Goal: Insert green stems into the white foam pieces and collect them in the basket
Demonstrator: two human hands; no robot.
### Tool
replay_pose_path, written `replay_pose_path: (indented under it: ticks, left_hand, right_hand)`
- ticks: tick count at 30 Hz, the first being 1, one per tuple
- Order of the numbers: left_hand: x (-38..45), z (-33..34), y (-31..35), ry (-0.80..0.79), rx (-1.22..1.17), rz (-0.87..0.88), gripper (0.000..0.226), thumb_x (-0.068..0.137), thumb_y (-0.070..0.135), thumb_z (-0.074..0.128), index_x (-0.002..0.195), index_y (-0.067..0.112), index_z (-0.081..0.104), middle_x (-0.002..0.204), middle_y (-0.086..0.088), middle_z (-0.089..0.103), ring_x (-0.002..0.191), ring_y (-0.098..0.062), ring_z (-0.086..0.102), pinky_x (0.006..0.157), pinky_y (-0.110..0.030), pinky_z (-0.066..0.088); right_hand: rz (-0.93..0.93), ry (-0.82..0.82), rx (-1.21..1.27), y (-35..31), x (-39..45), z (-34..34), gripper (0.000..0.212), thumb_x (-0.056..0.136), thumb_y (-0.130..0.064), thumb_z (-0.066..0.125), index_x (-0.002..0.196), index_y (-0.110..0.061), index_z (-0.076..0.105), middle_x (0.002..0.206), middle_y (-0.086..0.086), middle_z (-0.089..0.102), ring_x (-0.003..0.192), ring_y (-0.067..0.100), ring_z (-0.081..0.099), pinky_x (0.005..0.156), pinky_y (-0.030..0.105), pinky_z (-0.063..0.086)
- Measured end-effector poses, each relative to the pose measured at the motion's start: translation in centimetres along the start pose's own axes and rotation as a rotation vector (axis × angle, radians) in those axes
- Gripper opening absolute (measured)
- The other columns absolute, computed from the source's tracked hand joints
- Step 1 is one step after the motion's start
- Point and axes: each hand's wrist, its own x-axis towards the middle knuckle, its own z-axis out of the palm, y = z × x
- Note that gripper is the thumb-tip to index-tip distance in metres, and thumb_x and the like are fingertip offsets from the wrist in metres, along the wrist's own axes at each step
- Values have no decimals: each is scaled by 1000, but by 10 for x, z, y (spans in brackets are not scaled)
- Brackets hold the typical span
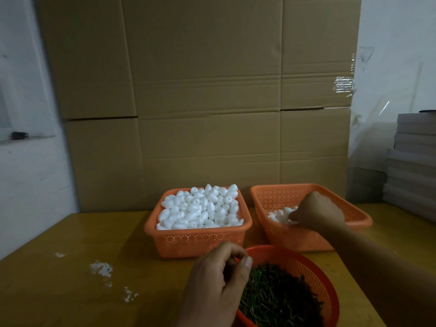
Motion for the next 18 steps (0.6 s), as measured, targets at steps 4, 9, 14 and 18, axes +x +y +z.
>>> replay_pose_path:
  ticks: [4,9,14,18]
  left_hand:
    - [0,0,-2,9,-24,2,13,94,44,60,88,34,65,75,11,62,73,-8,60,63,-19,43]
    - [1,2,-3,19,-38,9,20,86,53,55,88,36,64,76,10,62,74,-8,61,63,-24,47]
    - [1,2,-3,25,-16,3,17,86,55,53,91,41,62,80,11,63,78,-7,61,65,-17,45]
    - [2,-1,-2,25,-2,-6,13,91,51,55,90,40,62,78,12,64,76,-6,62,65,-20,45]
  right_hand:
    - [-75,62,83,2,-5,0,32,85,-40,72,67,-14,69,61,3,67,56,19,64,57,32,53]
    - [-236,180,250,-5,-43,-1,37,91,-38,67,63,-14,69,55,4,65,48,23,60,48,30,41]
    - [-410,198,381,-14,-102,-7,25,91,-32,62,71,-22,74,68,-4,71,53,9,64,54,41,58]
    - [-466,115,363,-10,-130,1,15,90,-27,63,87,-31,78,78,-17,71,75,3,63,71,36,57]
